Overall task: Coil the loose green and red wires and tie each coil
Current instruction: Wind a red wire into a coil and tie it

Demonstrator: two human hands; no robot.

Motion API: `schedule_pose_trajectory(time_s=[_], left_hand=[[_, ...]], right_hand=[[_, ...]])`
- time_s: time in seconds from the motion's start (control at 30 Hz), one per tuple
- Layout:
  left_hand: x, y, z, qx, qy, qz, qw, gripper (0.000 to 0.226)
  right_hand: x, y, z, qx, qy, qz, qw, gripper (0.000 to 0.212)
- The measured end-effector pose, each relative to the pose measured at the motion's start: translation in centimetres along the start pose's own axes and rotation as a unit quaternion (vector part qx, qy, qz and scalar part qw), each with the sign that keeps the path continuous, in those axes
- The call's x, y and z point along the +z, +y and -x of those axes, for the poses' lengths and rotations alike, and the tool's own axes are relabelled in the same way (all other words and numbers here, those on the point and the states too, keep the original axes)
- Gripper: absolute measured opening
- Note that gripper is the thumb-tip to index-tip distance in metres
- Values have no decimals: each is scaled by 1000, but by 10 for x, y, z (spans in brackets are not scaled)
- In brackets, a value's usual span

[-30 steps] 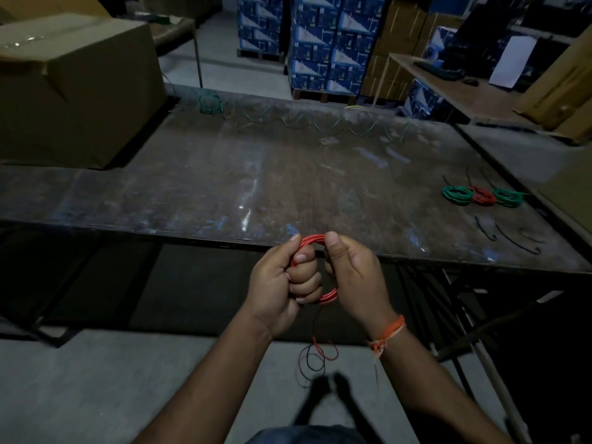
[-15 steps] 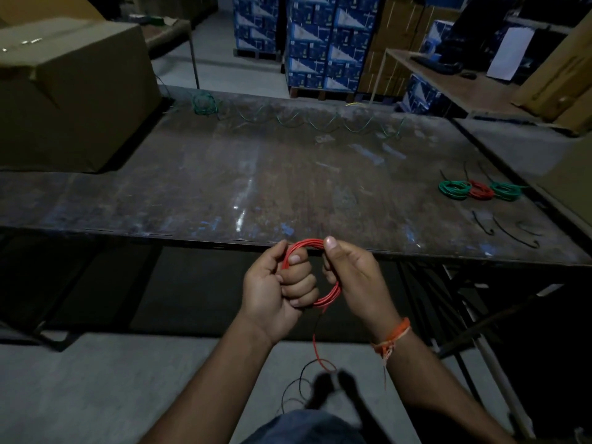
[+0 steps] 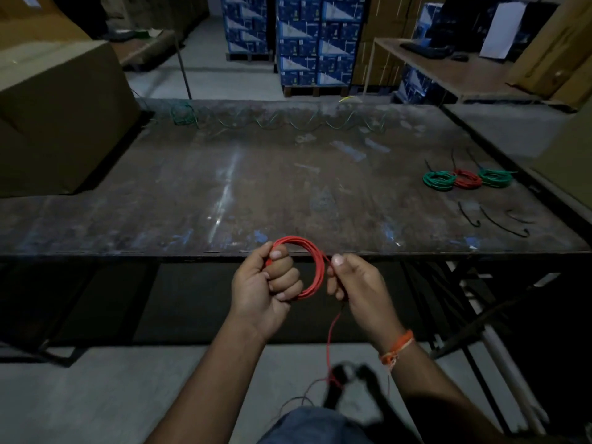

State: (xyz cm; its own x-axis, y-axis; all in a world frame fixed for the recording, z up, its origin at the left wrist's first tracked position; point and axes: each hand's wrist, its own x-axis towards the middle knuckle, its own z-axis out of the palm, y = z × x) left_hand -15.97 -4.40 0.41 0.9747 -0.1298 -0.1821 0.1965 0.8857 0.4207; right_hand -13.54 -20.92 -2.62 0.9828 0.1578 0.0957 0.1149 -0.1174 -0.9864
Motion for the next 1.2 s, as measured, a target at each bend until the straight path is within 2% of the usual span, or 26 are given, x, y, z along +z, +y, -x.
schedule_pose_trajectory(time_s=[0.07,0.1,0.27,0.37,0.43,0.53,0.63,0.73,0.87,1.07,1.2], left_hand=[[2,-1,-8,22,28,6,999,34],[5,-4,-13,32,37,7,999,36],[9,-20,-28,83,59,34,994,38],[7,-29,-33,127,70,38,989,35],[6,-36,-33,154,85,24,984,34],[9,-46,-39,180,102,-10,978,34],[16,-52,-49,198,102,-73,972,31],[23,-59,-55,221,111,-171,954,31],[24,-84,-56,249,129,-307,909,32],[34,-100,-51,249,94,-460,847,38],[34,-99,-48,235,71,-480,842,47]], right_hand=[[-25,12,-3,21,-29,-5,999,15],[-39,18,-4,26,-40,-4,999,10],[-88,48,-8,31,-11,5,999,12],[-111,66,-6,15,8,65,998,14],[-120,73,0,-20,-15,147,989,14],[-127,64,6,-101,-90,227,965,8],[-131,39,4,-159,-161,248,942,14],[-133,12,4,-214,-192,229,930,23],[-131,-12,2,-283,-187,202,919,21],[-115,-27,-6,-290,-159,139,933,14],[-110,-31,-16,-268,-117,101,951,14]])
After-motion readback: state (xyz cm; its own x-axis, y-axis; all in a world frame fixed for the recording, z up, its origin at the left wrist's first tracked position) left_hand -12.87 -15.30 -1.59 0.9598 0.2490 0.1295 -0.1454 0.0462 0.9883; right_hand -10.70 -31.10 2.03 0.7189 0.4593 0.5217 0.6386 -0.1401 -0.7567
